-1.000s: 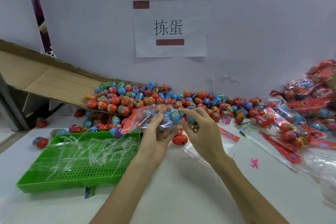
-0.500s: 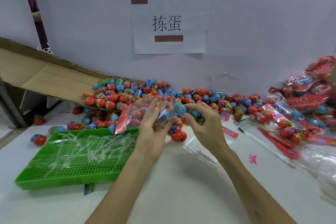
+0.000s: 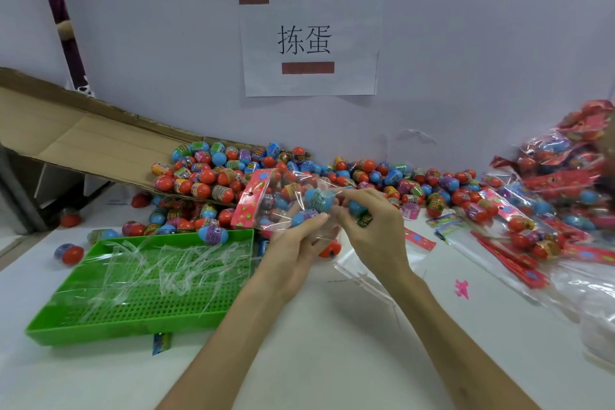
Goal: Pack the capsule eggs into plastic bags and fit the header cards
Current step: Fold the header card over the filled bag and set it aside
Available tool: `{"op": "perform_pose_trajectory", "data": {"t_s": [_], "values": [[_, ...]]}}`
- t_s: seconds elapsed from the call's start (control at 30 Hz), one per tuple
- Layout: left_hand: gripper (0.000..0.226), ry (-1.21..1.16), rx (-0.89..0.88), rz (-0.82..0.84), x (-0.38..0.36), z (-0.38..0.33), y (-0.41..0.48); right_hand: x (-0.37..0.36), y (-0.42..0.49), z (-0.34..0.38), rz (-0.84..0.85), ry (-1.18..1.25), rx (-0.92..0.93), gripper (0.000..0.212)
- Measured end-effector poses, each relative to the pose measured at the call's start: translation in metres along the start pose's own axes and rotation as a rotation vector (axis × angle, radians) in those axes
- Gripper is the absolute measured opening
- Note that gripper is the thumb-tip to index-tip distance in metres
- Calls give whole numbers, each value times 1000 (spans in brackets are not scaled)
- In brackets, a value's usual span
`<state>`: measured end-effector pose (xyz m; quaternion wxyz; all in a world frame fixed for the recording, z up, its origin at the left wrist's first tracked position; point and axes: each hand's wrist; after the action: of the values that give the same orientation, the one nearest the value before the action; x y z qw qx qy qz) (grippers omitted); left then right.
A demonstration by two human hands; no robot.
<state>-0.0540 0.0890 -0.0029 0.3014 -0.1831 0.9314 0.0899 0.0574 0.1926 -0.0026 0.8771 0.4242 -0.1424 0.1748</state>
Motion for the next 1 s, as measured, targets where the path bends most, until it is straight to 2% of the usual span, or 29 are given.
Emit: {"op": "perform_pose_trajectory", "data": {"t_s": [0.1,0.17,0.2,0.27,0.37,0.43,0.53,0.67,0.87,1.0], "values": [[79,1,56,-21,-2,3,1,1,1,-1,-95,-28,-30,21],[84,-6,91,-37,-5,3,-2,3,2,-2,-88,-27,-17,19],[76,-14,95,-32,-5,2,-2,3,2,-1,-71,-27,-1,15],[46,-74,89,-17,-2,0,-2,1,2,0,-48,-23,12,16],[12,-217,81,-29,5,-2,0,-2,2,3,-25,17,-43,45],[6,-245,74,-38,6,-3,1,-2,2,5,-1,74,-40,56],[10,-209,75,-41,6,-2,2,-1,1,8,-8,150,-15,47],[10,-153,76,-48,4,-3,0,-3,-1,9,17,61,4,30],[12,-119,97,-15,1,-2,-1,-2,-4,12,93,93,18,36],[17,-110,107,21,3,-3,-1,-3,-4,11,167,157,7,16]]}}
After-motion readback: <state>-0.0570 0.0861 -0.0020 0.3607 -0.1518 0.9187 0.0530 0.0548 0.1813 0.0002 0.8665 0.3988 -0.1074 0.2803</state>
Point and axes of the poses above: each hand's wrist, its own y-axis towards the middle knuckle, its own x-axis out of the back of the hand, z = x × y, and after that the axes turned 3 degrees about z, right-handed
